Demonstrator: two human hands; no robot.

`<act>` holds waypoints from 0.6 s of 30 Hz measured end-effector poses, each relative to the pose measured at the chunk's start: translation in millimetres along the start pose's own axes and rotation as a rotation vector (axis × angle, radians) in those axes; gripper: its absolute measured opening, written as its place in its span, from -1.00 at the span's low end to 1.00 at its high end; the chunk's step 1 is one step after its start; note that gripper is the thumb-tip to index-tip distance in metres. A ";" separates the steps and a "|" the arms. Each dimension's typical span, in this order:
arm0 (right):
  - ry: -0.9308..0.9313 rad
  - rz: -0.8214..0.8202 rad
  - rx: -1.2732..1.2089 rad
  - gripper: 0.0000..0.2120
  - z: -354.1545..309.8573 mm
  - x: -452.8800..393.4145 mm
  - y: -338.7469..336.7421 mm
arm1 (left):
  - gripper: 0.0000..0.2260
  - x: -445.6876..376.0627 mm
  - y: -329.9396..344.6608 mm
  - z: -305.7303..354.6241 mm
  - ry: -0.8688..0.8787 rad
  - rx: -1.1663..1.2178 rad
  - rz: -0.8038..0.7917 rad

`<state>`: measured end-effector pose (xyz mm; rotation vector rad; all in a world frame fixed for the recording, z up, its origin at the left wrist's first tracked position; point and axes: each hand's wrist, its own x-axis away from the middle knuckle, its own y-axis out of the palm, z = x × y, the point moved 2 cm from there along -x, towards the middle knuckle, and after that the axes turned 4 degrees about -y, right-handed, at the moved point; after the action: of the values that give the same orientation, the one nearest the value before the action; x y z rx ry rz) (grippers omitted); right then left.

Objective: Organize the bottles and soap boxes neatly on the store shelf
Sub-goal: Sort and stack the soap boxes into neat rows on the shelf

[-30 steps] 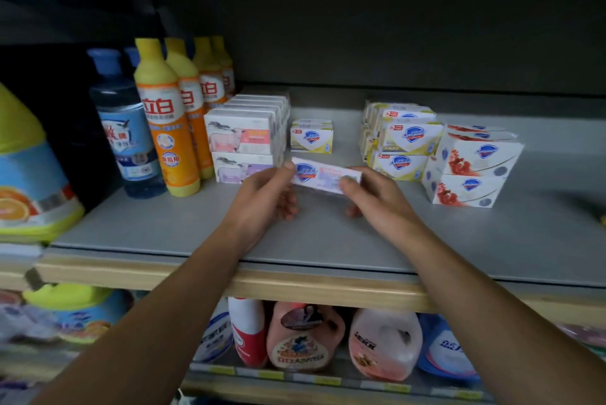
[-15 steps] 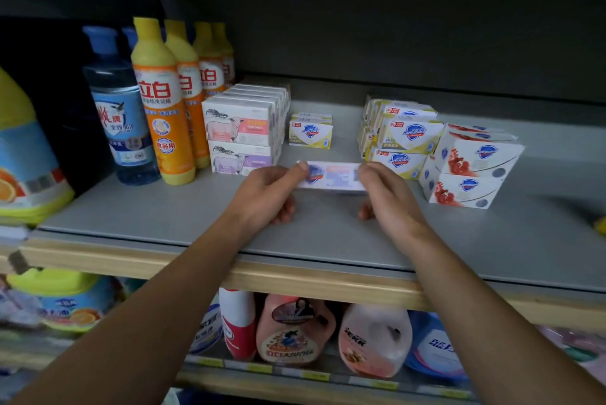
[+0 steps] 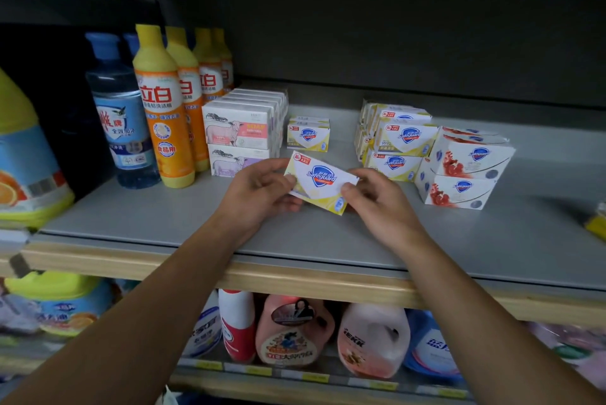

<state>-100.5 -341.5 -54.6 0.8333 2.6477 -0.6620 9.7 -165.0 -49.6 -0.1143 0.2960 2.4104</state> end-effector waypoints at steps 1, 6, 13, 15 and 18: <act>-0.022 0.021 0.001 -0.79 -0.9 0.6 -0.4 | -0.80 -0.1 0.1 0.0 -0.008 0.007 -0.005; -0.185 0.002 -0.029 -0.55 -9.2 7.9 -1.6 | -0.81 -1.5 0.8 -0.3 -0.053 0.075 0.032; -0.272 -0.016 0.080 -0.45 -12.8 9.1 -1.7 | -0.79 -3.8 -0.8 -2.2 -0.075 0.091 0.061; -0.289 -0.006 0.085 -0.44 -13.6 9.4 -1.2 | -0.79 -4.1 -1.1 -2.2 -0.070 0.084 0.059; -0.297 0.026 0.096 -0.48 -10.9 7.5 -1.2 | -0.83 -4.9 -1.1 -3.6 -0.079 0.023 0.083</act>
<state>-108.6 -333.4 -47.9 0.7300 2.3511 -0.8415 14.2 -168.3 -52.5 0.0039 0.2971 2.4854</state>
